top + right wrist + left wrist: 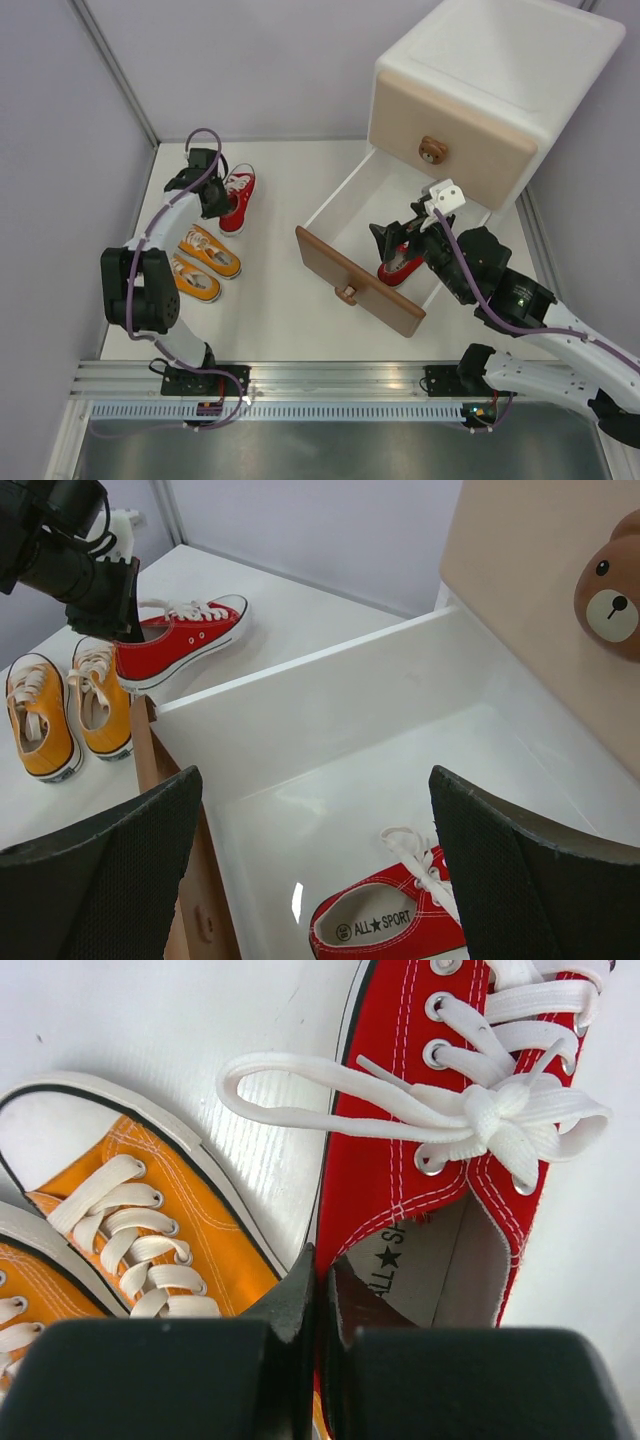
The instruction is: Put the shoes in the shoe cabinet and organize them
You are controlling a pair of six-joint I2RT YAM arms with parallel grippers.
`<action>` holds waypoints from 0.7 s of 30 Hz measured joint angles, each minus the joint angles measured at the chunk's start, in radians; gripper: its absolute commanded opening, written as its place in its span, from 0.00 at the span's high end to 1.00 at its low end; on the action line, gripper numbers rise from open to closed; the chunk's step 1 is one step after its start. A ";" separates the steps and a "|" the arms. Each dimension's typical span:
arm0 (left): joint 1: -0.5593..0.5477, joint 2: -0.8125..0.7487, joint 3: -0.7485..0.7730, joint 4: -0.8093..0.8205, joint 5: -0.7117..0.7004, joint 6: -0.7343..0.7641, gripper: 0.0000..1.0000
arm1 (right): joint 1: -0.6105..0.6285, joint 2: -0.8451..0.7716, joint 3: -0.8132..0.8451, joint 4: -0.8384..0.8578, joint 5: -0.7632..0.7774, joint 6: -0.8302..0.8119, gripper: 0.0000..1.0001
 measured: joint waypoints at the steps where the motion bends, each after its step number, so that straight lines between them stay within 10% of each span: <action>1: -0.001 -0.019 0.010 -0.007 0.010 0.000 0.98 | 0.000 -0.004 0.000 -0.001 0.000 -0.002 0.02; 21: -0.215 -0.322 0.237 -0.067 0.122 0.001 0.98 | 0.000 -0.054 0.000 -0.001 0.000 -0.013 0.02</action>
